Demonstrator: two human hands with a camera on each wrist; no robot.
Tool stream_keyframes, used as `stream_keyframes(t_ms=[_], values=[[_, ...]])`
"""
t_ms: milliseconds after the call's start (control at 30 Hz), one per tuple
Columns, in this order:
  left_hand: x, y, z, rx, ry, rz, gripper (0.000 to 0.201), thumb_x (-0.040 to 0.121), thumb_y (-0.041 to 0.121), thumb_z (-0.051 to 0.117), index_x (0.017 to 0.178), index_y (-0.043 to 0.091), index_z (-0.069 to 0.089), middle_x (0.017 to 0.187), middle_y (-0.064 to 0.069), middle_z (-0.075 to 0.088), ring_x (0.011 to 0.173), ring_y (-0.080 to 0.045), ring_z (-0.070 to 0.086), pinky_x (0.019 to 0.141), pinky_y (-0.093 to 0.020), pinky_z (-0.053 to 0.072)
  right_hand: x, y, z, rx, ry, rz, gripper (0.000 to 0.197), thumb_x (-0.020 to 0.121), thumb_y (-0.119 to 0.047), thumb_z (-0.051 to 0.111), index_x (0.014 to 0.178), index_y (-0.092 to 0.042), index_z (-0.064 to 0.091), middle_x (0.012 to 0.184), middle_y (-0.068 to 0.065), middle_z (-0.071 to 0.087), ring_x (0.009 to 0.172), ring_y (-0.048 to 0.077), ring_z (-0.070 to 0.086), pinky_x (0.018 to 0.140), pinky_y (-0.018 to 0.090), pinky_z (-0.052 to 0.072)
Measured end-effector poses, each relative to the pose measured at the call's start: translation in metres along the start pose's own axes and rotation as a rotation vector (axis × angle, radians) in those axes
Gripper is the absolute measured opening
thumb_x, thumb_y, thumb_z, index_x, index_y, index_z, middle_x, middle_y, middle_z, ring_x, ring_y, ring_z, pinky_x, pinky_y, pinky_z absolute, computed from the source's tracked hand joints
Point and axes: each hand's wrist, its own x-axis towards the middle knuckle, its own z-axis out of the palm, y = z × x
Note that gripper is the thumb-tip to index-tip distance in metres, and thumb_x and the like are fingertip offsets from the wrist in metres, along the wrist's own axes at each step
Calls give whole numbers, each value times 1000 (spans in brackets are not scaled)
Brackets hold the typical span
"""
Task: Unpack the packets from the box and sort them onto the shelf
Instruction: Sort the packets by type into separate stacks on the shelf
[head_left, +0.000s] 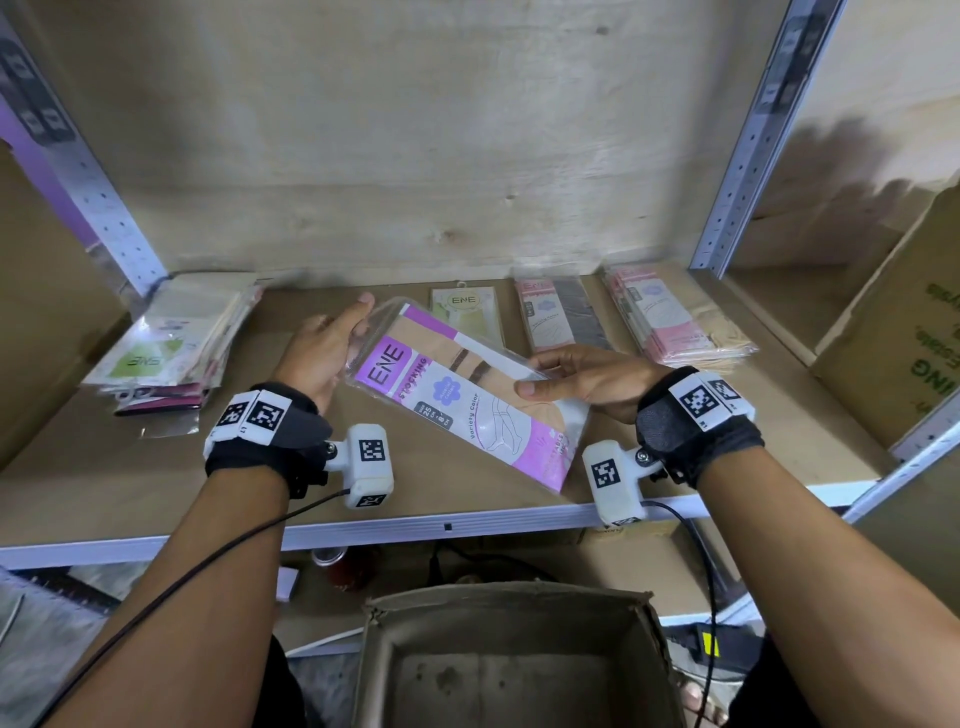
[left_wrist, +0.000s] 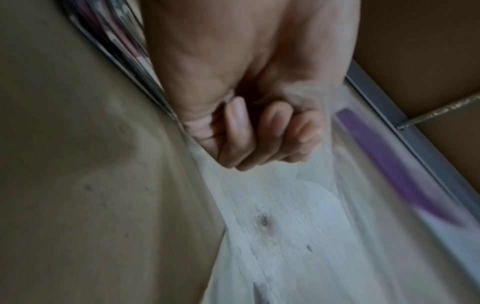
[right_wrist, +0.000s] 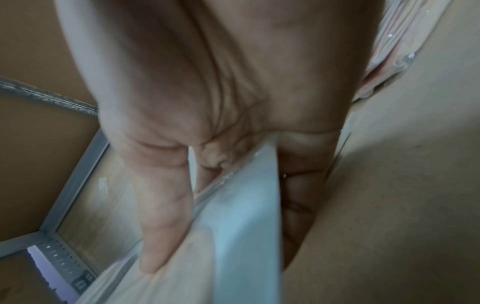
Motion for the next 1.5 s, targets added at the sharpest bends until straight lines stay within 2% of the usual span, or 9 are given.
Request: stream_keyframes(t_ms=[133, 367, 533, 667, 800, 1167, 1267, 1367, 1500], values=[[-2, 0, -1, -134, -78, -8, 50, 97, 49, 55, 54, 28, 70, 42, 4, 51, 42, -9, 55, 51, -19, 43, 1, 0, 0, 19, -1, -13, 25, 85, -21, 71, 108, -13, 70, 113, 3, 73, 107, 15, 66, 106, 30, 42], [-1, -4, 1, -483, -104, -41, 12, 103, 25, 49, 106, 29, 60, 50, 9, 50, 45, -7, 56, 53, -20, 53, 3, -5, 4, 11, -6, -18, 32, 75, -33, 74, 103, -17, 72, 113, 3, 72, 105, 13, 66, 105, 26, 44], [1, -5, 2, -449, -173, -77, 32, 98, 47, 51, 81, 25, 68, 48, 9, 52, 41, -5, 52, 41, -16, 38, 3, -8, 6, -5, 4, 12, 14, 87, -23, 69, 100, -19, 72, 107, -1, 74, 101, 10, 68, 98, 21, 46], [11, -16, -5, -415, 157, -166, 46, 94, 60, 49, 100, 20, 70, 76, 5, 69, 56, -9, 59, 53, -20, 46, 3, -13, 11, 36, 42, 7, 13, 93, -18, 63, 102, -10, 68, 99, 0, 73, 88, 10, 69, 86, 22, 51], [12, -30, -16, -246, 159, -234, 69, 101, 63, 24, 106, 12, 70, 73, 1, 77, 53, -9, 61, 47, -17, 44, 9, -24, 21, 161, 161, 22, 20, 96, -13, 59, 110, -2, 65, 96, 10, 69, 79, 21, 66, 69, 27, 52], [-13, -13, -12, -30, -313, -310, 40, 90, 33, 72, 121, 9, 64, 107, -14, 76, 88, -23, 75, 76, -28, 62, 58, -65, 72, 388, 249, 82, 25, 95, -2, 57, 119, -4, 60, 115, 13, 71, 103, 28, 69, 91, 43, 57], [-10, -15, -20, -24, -301, -266, 35, 88, 16, 74, 120, 8, 63, 112, -16, 74, 86, -22, 74, 74, -26, 62, 73, -74, 83, 332, 279, 130, 37, 94, 5, 55, 131, 5, 53, 128, 22, 62, 119, 38, 60, 104, 53, 46], [0, -23, -33, 81, -203, -214, 35, 83, 13, 79, 115, 6, 67, 112, -14, 74, 84, -20, 72, 71, -29, 61, 86, -78, 90, 259, 298, 189, 31, 92, 7, 59, 123, 8, 57, 122, 22, 64, 105, 34, 65, 91, 43, 54], [14, -35, -48, 250, -89, -201, 17, 74, 19, 86, 89, 17, 77, 97, -10, 78, 96, -32, 73, 95, -53, 55, 103, -87, 94, -67, 290, 294, 16, 86, -4, 69, 98, -2, 60, 97, 17, 59, 92, 29, 58, 88, 41, 51]])
